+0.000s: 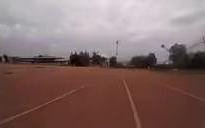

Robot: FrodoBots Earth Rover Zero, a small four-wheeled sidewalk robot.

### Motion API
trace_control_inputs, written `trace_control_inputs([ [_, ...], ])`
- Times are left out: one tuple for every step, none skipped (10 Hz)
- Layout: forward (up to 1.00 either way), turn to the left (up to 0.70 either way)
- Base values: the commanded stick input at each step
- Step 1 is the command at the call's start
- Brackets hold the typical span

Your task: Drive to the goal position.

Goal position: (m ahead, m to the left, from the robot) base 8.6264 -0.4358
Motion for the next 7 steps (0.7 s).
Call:
trace_control_inputs([
  [0.7, 0.0],
  [0.7, 0.0],
  [0.7, 0.0],
  [0.7, 0.0],
  [0.7, 0.0],
  [0.7, 0.0],
  [0.7, 0.0],
])
